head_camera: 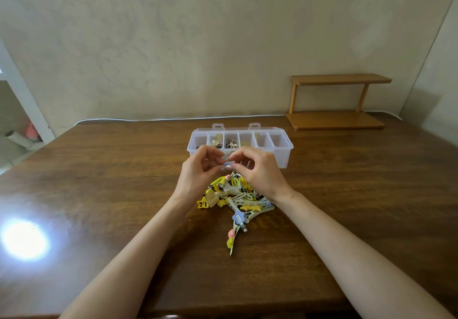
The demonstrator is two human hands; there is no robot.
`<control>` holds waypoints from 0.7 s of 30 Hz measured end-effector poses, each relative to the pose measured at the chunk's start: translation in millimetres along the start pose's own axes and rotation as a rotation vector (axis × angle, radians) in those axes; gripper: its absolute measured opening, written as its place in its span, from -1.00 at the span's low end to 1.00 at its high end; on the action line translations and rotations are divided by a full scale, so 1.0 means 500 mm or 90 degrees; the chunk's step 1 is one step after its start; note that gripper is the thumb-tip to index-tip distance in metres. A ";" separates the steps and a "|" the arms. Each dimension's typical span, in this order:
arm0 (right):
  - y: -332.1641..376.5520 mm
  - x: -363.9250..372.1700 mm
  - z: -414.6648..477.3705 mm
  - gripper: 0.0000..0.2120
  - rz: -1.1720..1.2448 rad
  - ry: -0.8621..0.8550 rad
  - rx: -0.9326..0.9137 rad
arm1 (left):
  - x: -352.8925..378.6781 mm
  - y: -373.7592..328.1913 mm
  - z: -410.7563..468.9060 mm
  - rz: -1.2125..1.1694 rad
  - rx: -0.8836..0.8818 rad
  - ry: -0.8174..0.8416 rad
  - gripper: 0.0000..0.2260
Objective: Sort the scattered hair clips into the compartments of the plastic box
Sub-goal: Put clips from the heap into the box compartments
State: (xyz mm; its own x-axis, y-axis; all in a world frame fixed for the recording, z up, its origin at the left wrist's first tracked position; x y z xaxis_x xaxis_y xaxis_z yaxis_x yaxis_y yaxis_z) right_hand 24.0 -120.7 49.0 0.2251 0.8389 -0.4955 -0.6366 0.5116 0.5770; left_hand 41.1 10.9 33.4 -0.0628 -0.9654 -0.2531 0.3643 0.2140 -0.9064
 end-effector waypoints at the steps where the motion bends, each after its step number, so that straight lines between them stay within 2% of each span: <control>1: -0.001 -0.002 0.000 -0.91 0.009 -0.003 0.005 | 0.001 0.000 -0.001 -0.004 0.000 0.002 -0.78; 6: -0.017 -0.043 0.006 -0.95 0.061 -0.053 0.065 | -0.013 -0.001 0.001 0.058 0.015 -0.037 -0.83; 11: -0.033 -0.166 -0.004 -0.97 -0.174 -0.298 0.049 | -0.022 0.007 0.005 0.106 0.000 -0.063 -0.92; 15: -0.061 -0.185 -0.015 -0.96 -0.333 -0.320 0.094 | -0.004 0.003 0.001 0.133 0.008 -0.025 -0.93; 21: -0.054 -0.165 -0.003 -0.93 -0.406 -0.288 0.034 | 0.004 0.000 -0.003 0.165 0.020 -0.014 -0.94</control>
State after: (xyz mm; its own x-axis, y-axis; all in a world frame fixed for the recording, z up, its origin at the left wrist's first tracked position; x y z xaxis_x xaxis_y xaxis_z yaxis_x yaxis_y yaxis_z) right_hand 21.6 -204.1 73.1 0.8209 0.3685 -0.4362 -0.2494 0.9186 0.3066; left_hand 39.4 9.3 32.3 0.0566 -0.8819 -0.4681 0.3945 0.4505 -0.8009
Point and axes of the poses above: each hand's wrist, its own z-axis towards the middle knuckle, its own x-axis out of the palm, y = z × x, the point moved 10 cm from there along z, towards the middle knuckle, and after that the axes turned 5 degrees about -x, right-handed, at the moved point
